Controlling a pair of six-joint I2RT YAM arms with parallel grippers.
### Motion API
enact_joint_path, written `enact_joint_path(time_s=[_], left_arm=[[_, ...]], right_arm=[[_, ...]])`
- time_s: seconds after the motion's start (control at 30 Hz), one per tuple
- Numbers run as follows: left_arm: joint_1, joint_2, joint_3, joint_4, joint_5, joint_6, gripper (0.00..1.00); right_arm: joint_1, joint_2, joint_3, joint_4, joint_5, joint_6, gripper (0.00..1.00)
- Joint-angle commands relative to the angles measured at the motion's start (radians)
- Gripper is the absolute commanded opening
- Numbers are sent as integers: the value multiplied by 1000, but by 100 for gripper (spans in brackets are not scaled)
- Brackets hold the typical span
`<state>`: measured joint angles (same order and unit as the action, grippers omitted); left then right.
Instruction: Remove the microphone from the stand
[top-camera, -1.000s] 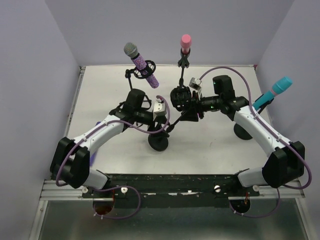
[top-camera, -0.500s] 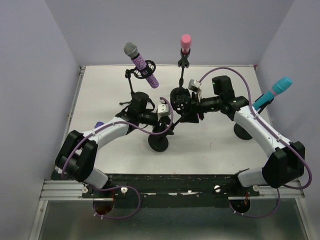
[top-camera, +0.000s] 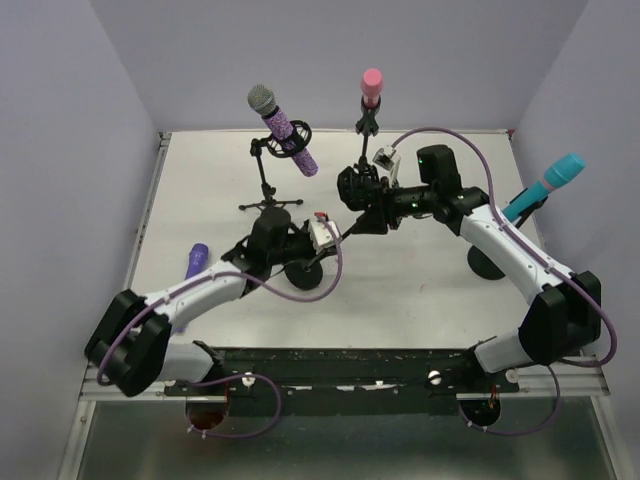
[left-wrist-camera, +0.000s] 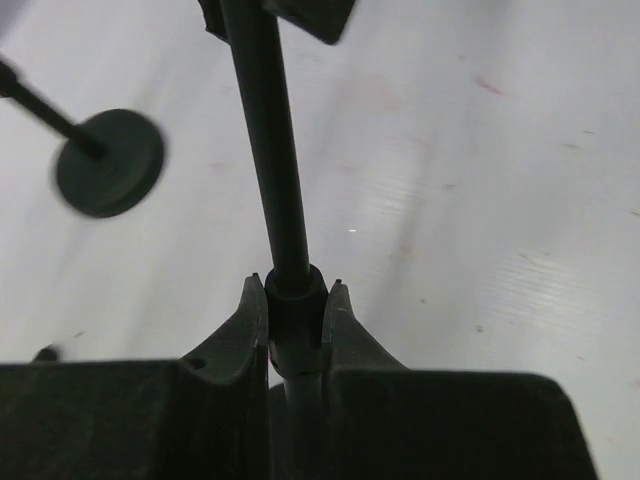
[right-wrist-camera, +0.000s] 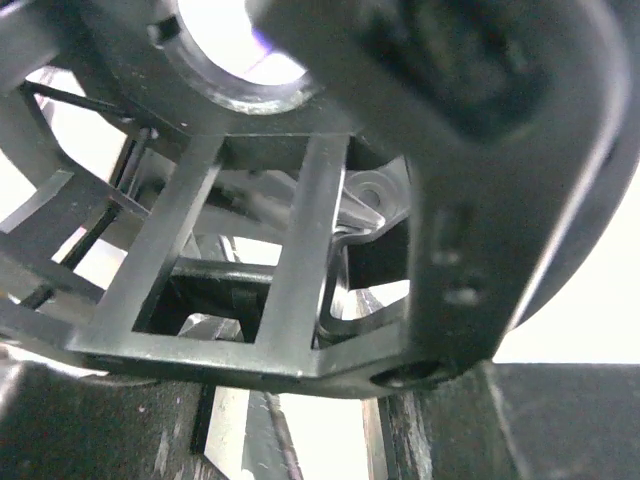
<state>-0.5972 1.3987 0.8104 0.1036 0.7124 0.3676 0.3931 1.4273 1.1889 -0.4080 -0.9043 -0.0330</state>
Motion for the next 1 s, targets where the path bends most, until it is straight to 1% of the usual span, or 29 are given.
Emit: enact_joint_path(time_s=[0.0,0.03,0.13,0.17,0.2,0.23,0.27,0.3,0.33,0.37,0.4,0.47,0.53,0.57,0.67,0.77,0.83,0.97], left_arm=[[-174,-214,-257,462,-703,-36,0],[-196,-217,-237,388,-729,-64,0],[-231,-176,-174,204,-714,-232,0],[-230,-159,-165,168,-656,-280,0],[-230,-156,-166,151,-612,-297,0],[-231,-164,-172,145,-564,-297,2],[-230,-177,-177,134,-506,-285,16],[-225,-193,-174,101,-442,-256,34],[-219,-211,-162,55,-386,-228,49],[-204,-220,-145,7,-301,-190,64],[-187,-228,-123,-49,-233,-161,71],[-133,-231,-88,-140,-83,-112,77],[-70,-219,-67,-185,63,-82,78],[-43,-207,-51,-205,106,-67,77],[-12,-156,-7,-280,183,42,76],[-9,-104,30,-330,260,138,75],[-9,-52,73,-393,307,210,70],[-10,58,150,-444,300,211,51]], right_arm=[[-25,87,91,41,190,451,1],[-25,82,77,50,183,459,1],[-26,113,74,11,188,435,1],[-26,120,64,12,179,418,1],[-26,119,43,24,159,406,1],[-26,111,25,44,128,389,1],[-25,105,3,58,84,365,1],[-26,98,-12,67,47,326,1],[-28,87,-31,69,12,279,1],[-27,75,-44,64,-10,234,1],[-25,59,-61,58,-27,178,1],[-25,18,-90,51,-54,63,1],[-25,-16,-120,48,-76,-68,1],[-25,-30,-130,41,-80,-123,1],[-20,-62,-146,-1,-84,-315,1],[-16,-76,-132,-29,-64,-419,1],[-14,-74,-115,-43,-64,-452,1],[-14,-64,-86,-61,-65,-485,1]])
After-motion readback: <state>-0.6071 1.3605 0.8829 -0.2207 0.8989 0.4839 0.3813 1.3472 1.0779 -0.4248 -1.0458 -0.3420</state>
